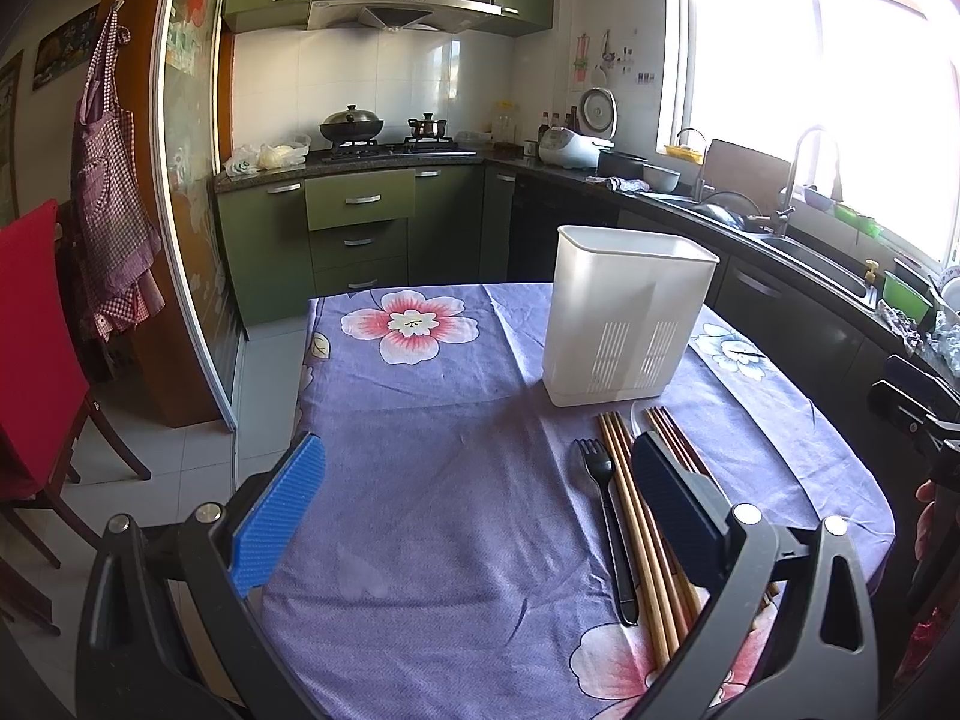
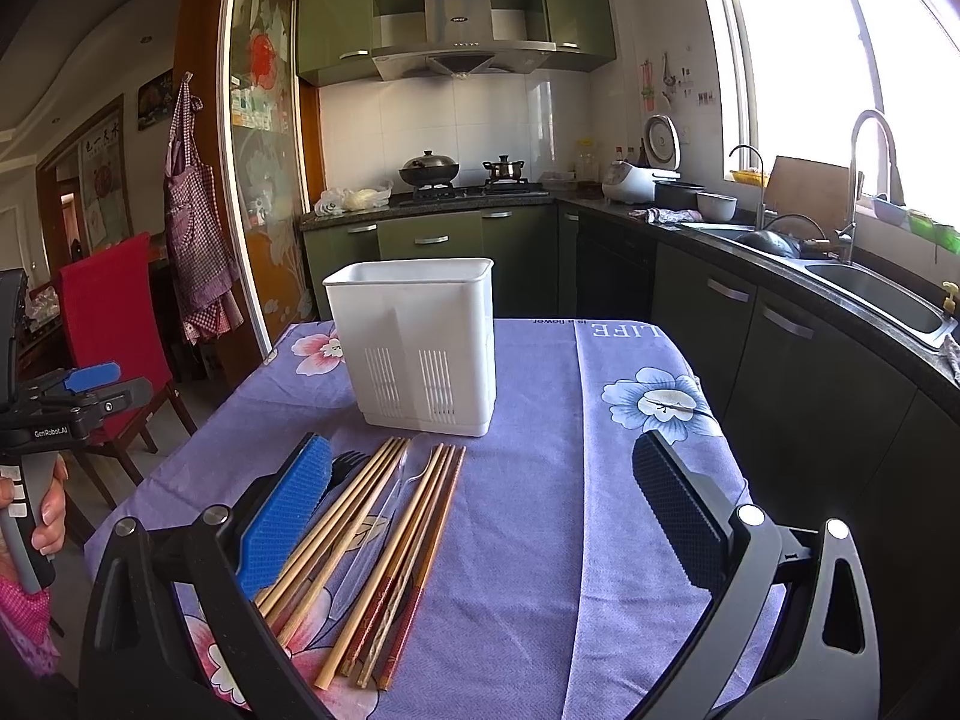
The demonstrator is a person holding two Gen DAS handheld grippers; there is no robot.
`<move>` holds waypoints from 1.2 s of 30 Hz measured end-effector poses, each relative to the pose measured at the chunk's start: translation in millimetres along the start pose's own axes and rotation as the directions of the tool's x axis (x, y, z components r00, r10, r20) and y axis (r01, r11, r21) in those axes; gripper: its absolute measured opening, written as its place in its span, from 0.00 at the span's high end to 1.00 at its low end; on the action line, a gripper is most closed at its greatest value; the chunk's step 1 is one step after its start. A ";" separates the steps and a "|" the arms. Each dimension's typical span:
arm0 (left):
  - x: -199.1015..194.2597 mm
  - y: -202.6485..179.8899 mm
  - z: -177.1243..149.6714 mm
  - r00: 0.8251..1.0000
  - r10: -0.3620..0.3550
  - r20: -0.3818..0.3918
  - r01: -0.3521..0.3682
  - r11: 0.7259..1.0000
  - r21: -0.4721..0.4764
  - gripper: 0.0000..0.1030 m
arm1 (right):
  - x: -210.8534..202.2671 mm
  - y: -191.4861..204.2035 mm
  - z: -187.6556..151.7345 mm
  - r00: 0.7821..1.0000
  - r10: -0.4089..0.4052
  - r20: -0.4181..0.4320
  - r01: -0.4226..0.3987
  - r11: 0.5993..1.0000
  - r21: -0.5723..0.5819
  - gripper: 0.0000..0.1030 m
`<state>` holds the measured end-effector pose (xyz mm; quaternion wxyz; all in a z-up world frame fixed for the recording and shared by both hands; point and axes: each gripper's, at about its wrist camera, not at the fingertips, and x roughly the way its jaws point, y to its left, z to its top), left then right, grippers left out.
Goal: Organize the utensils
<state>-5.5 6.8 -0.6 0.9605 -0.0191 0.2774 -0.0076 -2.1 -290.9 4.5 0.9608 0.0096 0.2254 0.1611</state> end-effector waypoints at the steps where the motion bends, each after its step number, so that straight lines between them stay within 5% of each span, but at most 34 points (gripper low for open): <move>1: 0.0 0.0 -0.3 1.000 0.000 0.000 0.000 1.000 0.001 0.06 | 0.4 -0.5 -0.5 1.000 0.001 -0.001 -0.001 1.000 0.000 0.04; 21: 2.4 0.2 -2.0 1.000 -0.002 -0.009 0.001 1.000 -0.001 0.06 | 8.4 -1.5 -2.4 1.000 -0.002 -0.024 0.002 1.000 0.000 0.04; 30: 15.1 -9.4 0.9 0.999 -0.007 -0.052 0.007 1.000 0.011 0.06 | 25.2 -7.6 2.1 0.994 -0.038 -0.100 0.033 0.999 -0.042 0.04; 36: 37.0 -21.2 11.3 0.988 0.022 -0.151 -0.018 0.999 0.028 0.06 | 49.1 -13.8 4.6 0.978 -0.041 -0.206 0.032 0.998 -0.047 0.04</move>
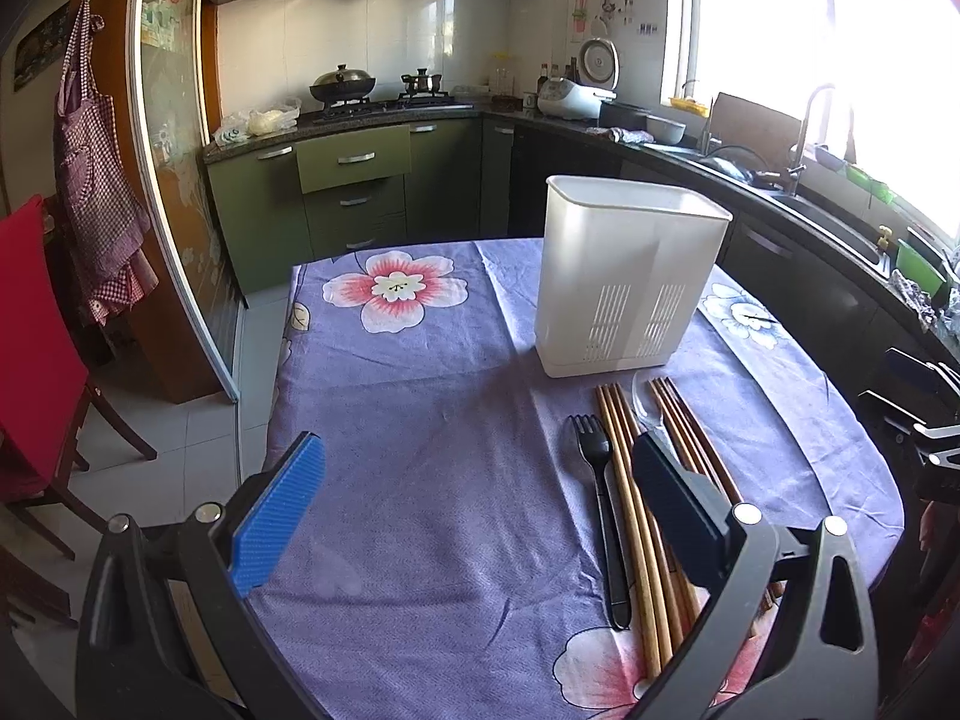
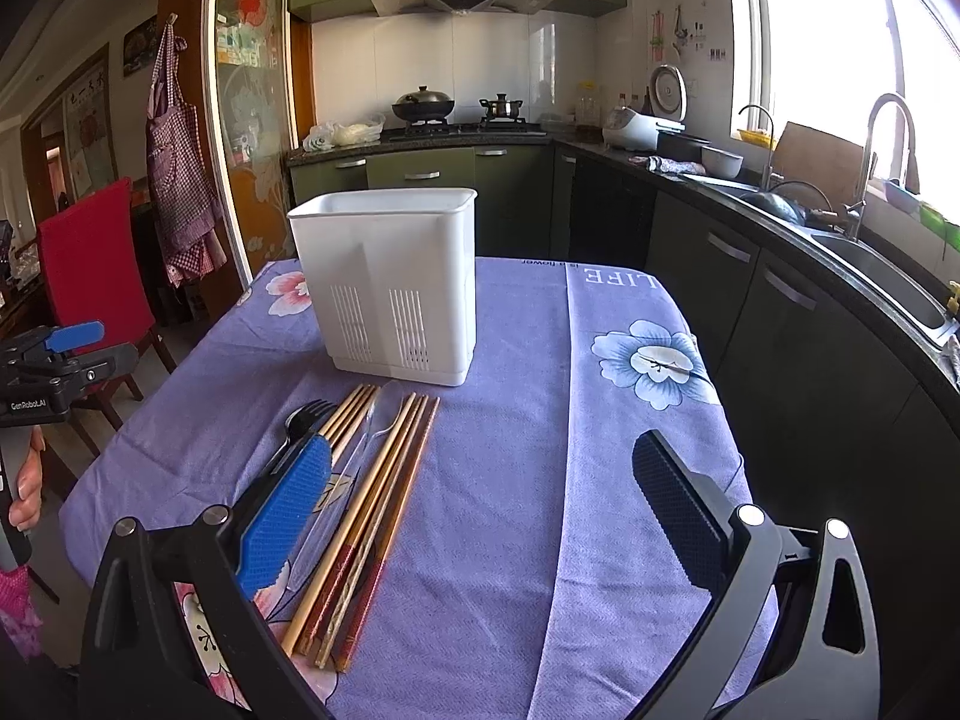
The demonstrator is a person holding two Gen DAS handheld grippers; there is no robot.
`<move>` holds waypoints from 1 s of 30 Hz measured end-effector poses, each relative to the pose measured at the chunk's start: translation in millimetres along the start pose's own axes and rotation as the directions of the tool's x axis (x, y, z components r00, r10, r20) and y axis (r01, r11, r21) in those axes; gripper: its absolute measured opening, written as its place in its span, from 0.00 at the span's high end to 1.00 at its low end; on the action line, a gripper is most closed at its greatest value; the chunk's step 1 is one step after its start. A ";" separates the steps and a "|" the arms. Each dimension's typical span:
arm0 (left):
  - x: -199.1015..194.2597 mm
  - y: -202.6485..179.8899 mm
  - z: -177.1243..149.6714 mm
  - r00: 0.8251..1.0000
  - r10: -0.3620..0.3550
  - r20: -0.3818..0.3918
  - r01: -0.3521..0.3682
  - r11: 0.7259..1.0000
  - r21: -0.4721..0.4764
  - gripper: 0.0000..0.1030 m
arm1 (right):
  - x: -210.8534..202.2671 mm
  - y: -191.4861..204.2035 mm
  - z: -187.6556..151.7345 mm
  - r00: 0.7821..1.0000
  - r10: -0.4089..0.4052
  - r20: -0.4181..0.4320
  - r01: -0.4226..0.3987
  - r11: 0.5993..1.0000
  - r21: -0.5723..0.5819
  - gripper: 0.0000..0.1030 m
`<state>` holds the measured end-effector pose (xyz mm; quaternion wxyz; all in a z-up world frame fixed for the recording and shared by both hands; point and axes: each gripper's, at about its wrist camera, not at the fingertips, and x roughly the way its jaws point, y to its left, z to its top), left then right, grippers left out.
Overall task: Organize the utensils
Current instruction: 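Lower the left gripper onto the black plastic fork and close it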
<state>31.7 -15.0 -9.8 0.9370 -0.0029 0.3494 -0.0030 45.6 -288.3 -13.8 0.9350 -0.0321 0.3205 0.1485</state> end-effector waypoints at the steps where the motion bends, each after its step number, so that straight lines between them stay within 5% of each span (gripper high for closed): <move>1: 5.6 -2.1 2.3 1.000 -0.001 -0.026 0.001 1.000 0.002 0.06 | 4.4 -0.1 1.6 1.000 -0.005 -0.020 0.004 1.000 -0.003 0.04; 10: 66.1 -30.7 12.2 0.955 -0.052 -0.292 0.058 0.998 0.012 0.10 | 48.7 -11.8 4.8 0.978 0.041 -0.202 -0.029 0.998 0.062 0.04; 12: 81.0 -35.5 10.8 0.934 -0.072 -0.350 0.076 0.997 -0.001 0.34 | 50.3 -13.1 3.6 0.979 0.031 -0.203 -0.018 0.998 0.065 0.04; 14: 95.5 -38.8 9.3 0.913 -0.085 -0.398 0.083 0.996 -0.023 0.44 | 51.9 -13.8 2.2 0.978 0.040 -0.206 -0.026 0.997 0.070 0.04; 22: 114.1 -61.1 6.4 0.893 -0.065 -0.445 0.083 0.996 0.022 0.49 | 51.8 -16.8 0.3 0.975 0.053 -0.217 -0.038 0.997 0.072 0.04; 30: 135.5 -70.1 6.4 0.858 -0.075 -0.509 0.099 0.995 0.020 0.75 | 47.7 -19.4 1.5 0.976 0.056 -0.211 -0.040 0.996 0.076 0.04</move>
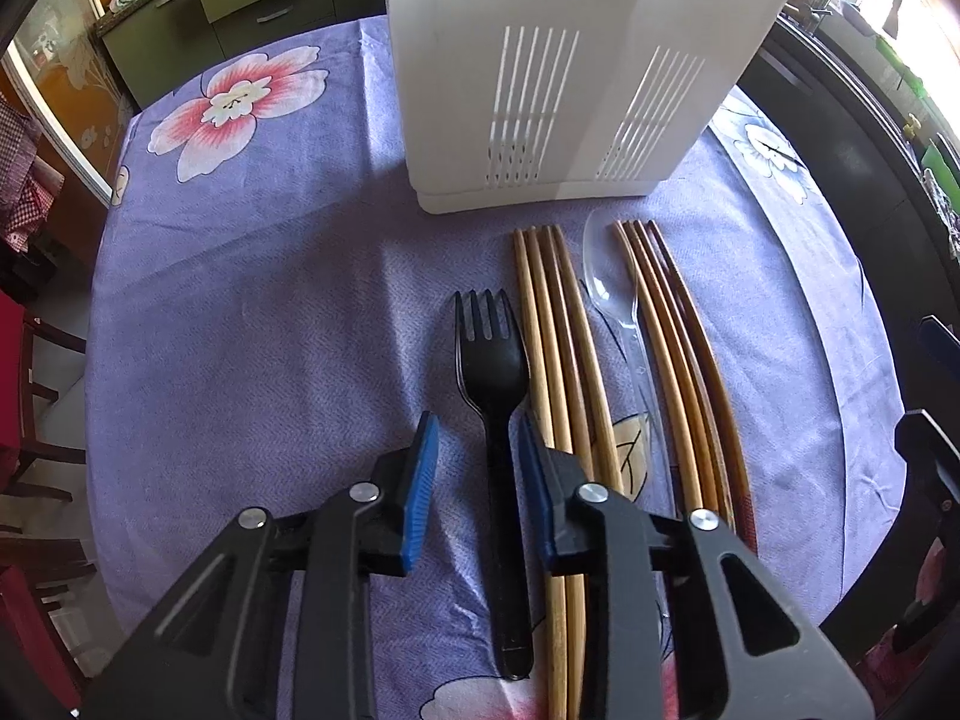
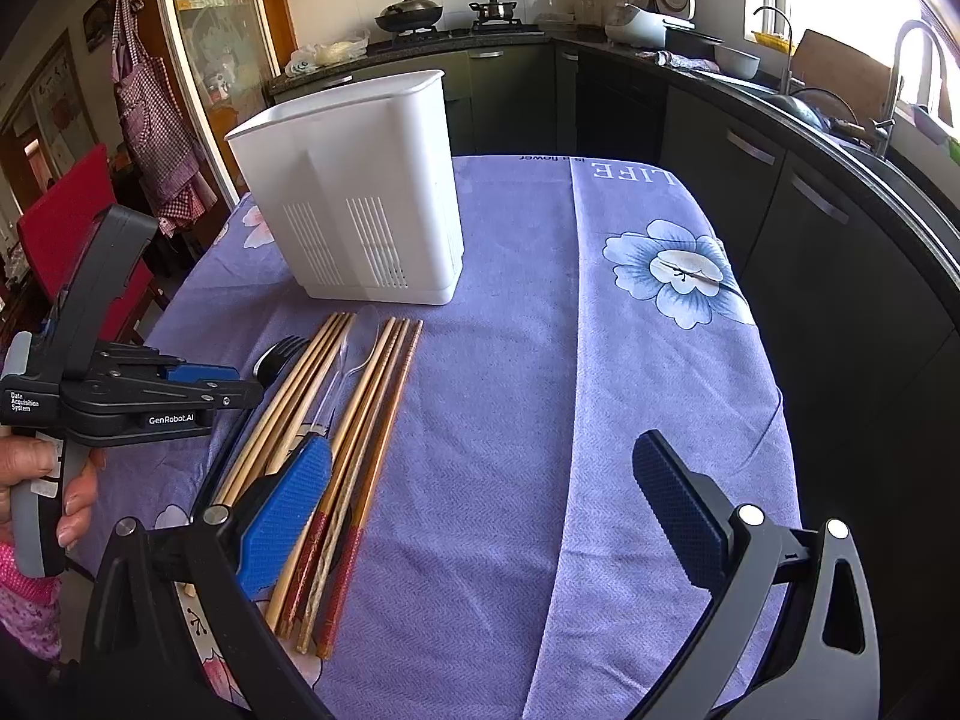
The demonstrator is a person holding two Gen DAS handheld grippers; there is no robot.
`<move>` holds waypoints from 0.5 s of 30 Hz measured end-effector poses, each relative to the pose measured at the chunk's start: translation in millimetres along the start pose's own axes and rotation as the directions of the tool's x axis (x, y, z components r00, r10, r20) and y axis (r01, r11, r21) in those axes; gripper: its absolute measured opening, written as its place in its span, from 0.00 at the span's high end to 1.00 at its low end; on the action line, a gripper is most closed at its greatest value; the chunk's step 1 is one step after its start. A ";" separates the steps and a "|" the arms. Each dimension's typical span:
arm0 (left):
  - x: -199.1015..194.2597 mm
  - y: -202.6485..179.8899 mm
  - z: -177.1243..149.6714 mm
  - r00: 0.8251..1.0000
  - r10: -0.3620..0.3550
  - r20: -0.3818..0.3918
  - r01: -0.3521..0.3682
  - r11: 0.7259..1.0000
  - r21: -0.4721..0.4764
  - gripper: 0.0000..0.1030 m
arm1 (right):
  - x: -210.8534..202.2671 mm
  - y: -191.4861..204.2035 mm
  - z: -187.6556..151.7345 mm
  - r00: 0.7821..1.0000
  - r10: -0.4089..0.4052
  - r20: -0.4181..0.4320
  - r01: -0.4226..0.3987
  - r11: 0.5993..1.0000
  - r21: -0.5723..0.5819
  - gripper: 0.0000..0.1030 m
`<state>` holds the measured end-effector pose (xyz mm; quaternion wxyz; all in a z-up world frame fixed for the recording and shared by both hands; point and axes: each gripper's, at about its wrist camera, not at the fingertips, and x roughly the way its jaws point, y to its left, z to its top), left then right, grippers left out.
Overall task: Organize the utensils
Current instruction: 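Lower the left gripper onto the black plastic fork and close it, then grasp the clear plastic spoon with the right gripper while the left gripper lifts the fork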
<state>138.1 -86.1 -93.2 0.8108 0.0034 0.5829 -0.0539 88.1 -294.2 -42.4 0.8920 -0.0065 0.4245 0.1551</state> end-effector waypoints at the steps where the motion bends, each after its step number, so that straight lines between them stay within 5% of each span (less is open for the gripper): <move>1: 1.2 0.7 1.8 1.000 0.003 0.001 -0.003 1.000 0.000 0.75 | -0.5 -0.6 0.1 1.000 0.001 0.001 -0.001 1.000 0.002 0.04; 15: 7.7 -5.3 4.9 1.000 0.024 -0.016 -0.023 0.999 0.025 0.90 | -1.0 5.2 9.5 0.999 -0.044 0.001 0.044 0.999 0.011 0.04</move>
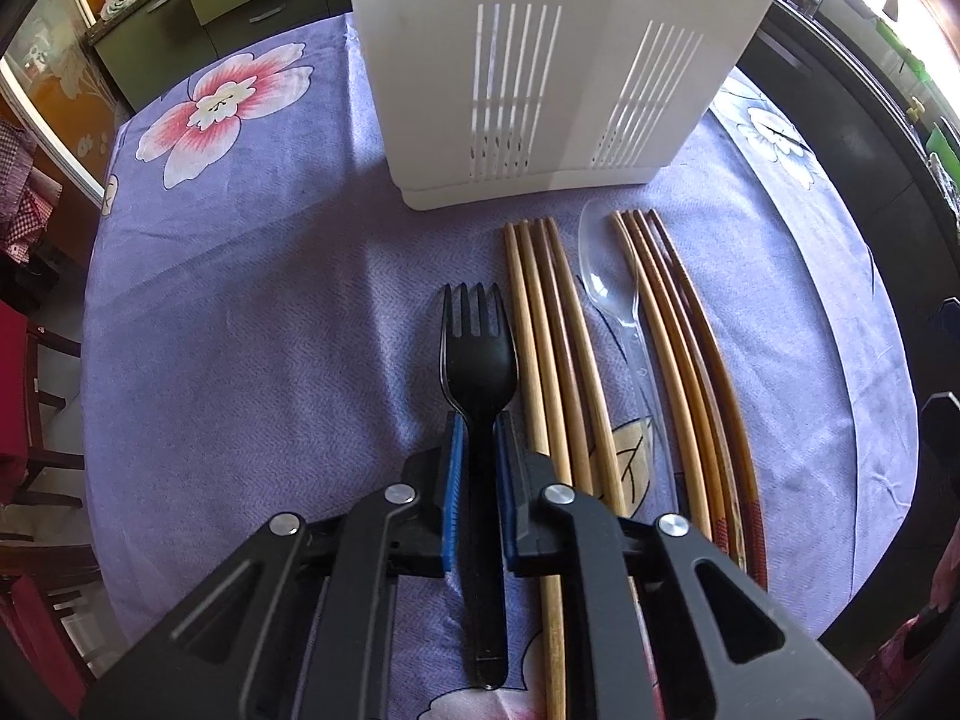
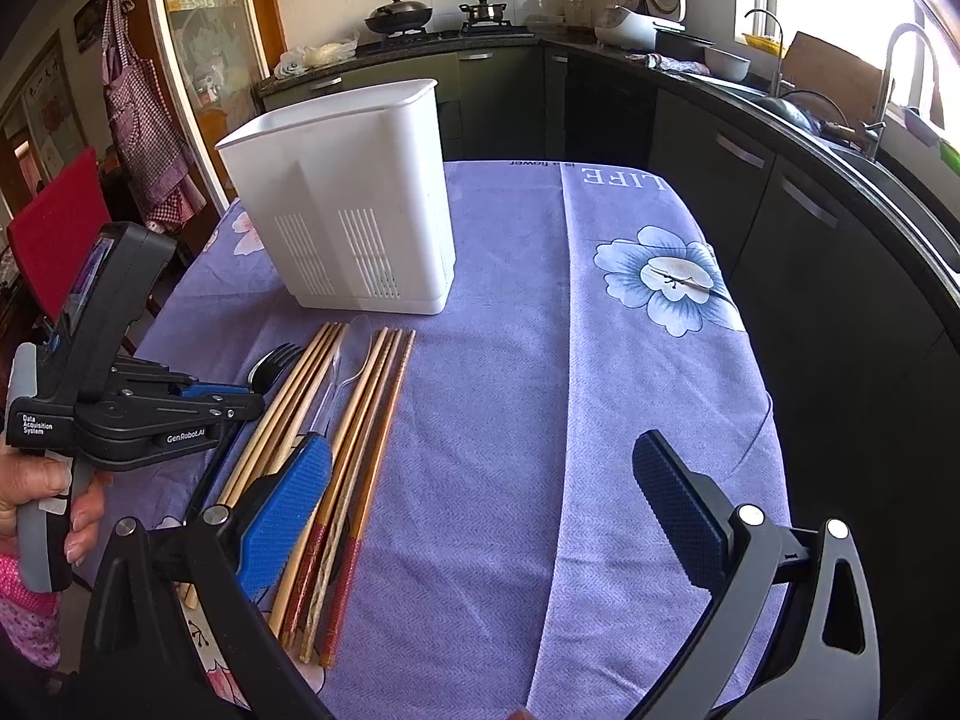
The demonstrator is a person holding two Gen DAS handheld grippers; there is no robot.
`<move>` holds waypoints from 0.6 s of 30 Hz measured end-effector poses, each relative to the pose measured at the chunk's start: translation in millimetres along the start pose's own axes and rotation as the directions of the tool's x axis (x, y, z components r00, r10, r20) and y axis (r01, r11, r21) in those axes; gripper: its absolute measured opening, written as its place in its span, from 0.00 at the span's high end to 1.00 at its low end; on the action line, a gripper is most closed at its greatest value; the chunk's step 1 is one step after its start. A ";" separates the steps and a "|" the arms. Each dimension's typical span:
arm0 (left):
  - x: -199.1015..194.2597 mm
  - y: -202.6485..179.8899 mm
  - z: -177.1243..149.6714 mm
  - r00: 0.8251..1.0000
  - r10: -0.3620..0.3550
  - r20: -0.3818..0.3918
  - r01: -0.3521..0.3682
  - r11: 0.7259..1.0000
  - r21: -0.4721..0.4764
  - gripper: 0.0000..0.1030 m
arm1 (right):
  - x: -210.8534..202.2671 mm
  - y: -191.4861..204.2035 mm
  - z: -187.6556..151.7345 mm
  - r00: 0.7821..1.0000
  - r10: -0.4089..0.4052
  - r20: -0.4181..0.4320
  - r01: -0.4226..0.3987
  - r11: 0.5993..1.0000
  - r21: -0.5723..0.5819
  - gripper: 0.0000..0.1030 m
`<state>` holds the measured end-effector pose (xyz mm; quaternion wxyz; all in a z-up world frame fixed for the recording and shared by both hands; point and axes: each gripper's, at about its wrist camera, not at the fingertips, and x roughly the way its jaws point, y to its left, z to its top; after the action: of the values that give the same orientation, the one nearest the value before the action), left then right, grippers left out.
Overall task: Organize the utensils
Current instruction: 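Grasp the clear plastic spoon with the right gripper while the left gripper lifts the fork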
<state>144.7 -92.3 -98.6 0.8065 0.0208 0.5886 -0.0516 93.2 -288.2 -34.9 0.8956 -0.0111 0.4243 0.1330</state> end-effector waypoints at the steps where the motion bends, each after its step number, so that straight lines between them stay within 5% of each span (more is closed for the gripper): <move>1: 0.0 0.9 0.3 1.000 0.003 0.001 -0.003 1.000 0.001 0.91 | 1.0 0.9 1.4 1.000 0.010 -0.005 -0.010 1.000 -0.006 0.04; 9: -6.9 16.6 2.8 0.998 0.032 0.047 -0.031 0.999 -0.031 0.92 | 20.4 6.7 12.7 0.994 0.049 -0.093 -0.050 0.999 -0.011 0.04; 13: -25.1 30.8 5.0 0.994 0.053 0.099 -0.047 0.997 -0.064 0.92 | 38.9 14.8 20.1 0.982 0.092 -0.166 -0.093 0.996 0.000 0.24; 18: -56.5 47.3 5.1 0.975 0.115 0.190 -0.097 0.990 -0.101 0.92 | 59.6 38.3 29.3 0.962 0.145 -0.232 -0.148 0.989 0.002 0.30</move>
<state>137.6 -42.5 -44.6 0.8622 0.0103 0.5063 0.0164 142.0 -233.7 -58.0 0.8277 -0.0020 0.5243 0.2001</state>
